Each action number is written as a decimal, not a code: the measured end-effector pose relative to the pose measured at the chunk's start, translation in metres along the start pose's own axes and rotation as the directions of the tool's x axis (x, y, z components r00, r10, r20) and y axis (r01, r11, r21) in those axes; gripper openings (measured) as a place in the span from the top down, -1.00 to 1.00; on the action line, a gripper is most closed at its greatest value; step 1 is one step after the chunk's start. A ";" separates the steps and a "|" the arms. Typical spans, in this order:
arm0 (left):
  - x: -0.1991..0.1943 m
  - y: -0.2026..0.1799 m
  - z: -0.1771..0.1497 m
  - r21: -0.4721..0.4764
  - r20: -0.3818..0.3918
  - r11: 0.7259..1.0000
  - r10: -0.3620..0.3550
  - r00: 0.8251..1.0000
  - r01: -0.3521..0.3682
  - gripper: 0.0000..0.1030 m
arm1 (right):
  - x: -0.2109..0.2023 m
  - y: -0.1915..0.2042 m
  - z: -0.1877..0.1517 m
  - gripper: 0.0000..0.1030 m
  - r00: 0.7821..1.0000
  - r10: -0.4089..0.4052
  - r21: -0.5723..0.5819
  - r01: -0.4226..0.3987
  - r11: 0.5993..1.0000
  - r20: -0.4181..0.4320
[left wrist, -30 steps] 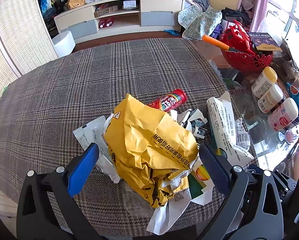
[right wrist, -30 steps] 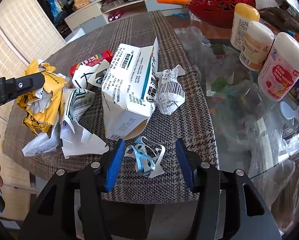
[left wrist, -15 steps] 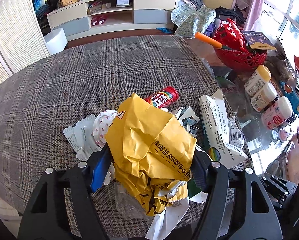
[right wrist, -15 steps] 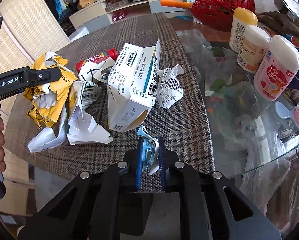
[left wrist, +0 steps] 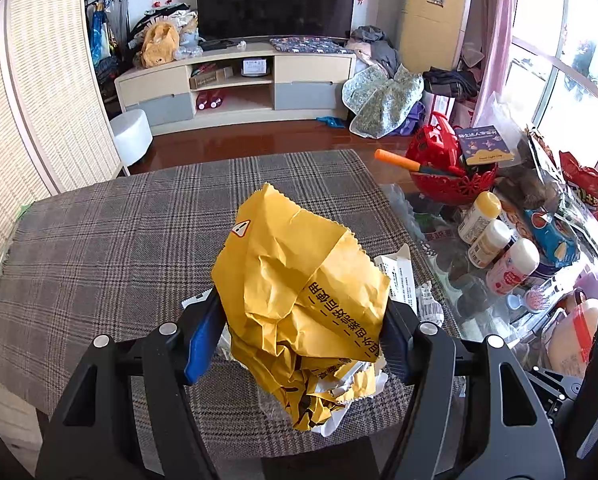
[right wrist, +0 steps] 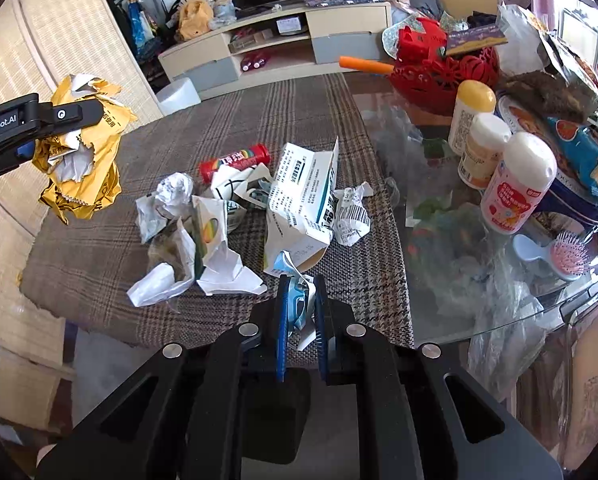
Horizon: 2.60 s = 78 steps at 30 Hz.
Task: Collect trash
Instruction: 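Lift the yellow bag with the left tool and carry it off the table, then open the left tool over the floor bin to drop the yellow bag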
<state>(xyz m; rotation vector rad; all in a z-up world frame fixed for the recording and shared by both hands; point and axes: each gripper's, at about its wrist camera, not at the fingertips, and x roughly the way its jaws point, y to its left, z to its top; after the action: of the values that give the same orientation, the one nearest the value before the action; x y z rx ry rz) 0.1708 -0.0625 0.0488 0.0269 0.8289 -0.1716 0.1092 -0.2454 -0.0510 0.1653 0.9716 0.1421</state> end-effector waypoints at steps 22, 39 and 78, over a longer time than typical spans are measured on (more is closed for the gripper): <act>-0.120 0.004 -0.166 -0.049 -0.017 0.999 -0.025 1.000 0.024 -0.28 | -0.105 0.045 -0.112 0.74 0.994 0.077 -0.075 -0.072 0.995 0.074; 0.014 0.012 -0.281 -0.064 -0.215 0.994 -0.103 0.971 0.091 -0.28 | 0.015 0.042 -0.188 0.74 0.989 0.114 -0.094 -0.123 0.988 -0.094; 0.085 0.036 -0.295 -0.127 -0.289 0.990 -0.092 0.953 0.058 -0.84 | 0.099 0.039 -0.213 -0.67 0.969 0.076 -0.086 -0.099 0.991 -0.235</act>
<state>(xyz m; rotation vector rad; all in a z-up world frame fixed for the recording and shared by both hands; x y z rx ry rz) 0.0173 -0.0124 -0.2143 -0.0916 1.1382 -0.1932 -0.0139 -0.1716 -0.2410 0.1038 1.1874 0.2942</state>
